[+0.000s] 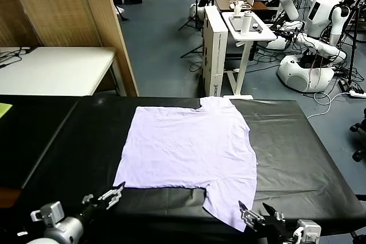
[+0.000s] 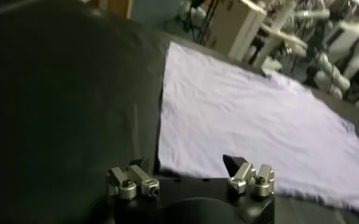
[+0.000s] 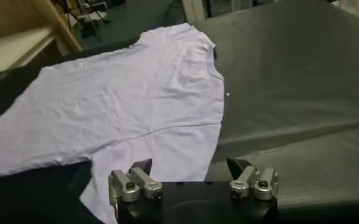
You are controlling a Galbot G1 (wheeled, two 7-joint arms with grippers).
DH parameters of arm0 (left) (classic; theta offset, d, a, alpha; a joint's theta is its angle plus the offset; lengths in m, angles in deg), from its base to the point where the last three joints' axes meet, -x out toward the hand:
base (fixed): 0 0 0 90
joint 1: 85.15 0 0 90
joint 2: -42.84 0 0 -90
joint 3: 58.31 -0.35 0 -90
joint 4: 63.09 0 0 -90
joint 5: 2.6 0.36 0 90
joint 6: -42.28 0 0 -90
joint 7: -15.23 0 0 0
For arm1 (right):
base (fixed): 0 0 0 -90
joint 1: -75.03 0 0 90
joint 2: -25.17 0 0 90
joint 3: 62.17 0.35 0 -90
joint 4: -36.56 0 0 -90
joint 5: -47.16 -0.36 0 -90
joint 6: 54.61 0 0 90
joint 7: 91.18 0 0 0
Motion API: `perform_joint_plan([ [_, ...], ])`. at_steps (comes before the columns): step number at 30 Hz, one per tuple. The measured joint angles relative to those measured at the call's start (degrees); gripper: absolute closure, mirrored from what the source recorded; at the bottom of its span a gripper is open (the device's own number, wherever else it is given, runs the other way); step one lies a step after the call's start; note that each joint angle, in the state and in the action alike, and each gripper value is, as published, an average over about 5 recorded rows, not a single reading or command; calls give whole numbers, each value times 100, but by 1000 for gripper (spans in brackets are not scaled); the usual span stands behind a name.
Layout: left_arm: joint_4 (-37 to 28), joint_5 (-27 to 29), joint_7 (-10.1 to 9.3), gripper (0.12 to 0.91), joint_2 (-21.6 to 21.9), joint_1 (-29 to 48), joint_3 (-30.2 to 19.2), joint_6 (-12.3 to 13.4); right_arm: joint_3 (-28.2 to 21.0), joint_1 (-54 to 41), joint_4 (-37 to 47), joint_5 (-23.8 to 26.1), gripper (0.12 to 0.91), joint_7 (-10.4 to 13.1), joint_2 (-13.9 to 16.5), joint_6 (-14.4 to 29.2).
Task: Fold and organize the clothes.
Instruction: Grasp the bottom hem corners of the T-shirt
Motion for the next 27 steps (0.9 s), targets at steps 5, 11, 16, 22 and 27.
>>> perform_joint_plan([
  [5,-77,88,-15,123,-65,49,-78,59,-81,3,43,114,118,-18,-27,9],
  [11,-223,91,-50,123,-92,166,-119,137,-208,-10,119,237,118,-33,-61,15],
  [16,-333,84,-72,175,-109,240,-131,169,-250,-13,161,267,144,-35,-76,16],
  [22,-394,83,-77,309,-118,252,-132,197,-287,-3,198,295,250,-27,-93,12],
  [27,-411,81,-79,474,-124,255,-135,202,-301,90,196,300,283,0,-105,1],
])
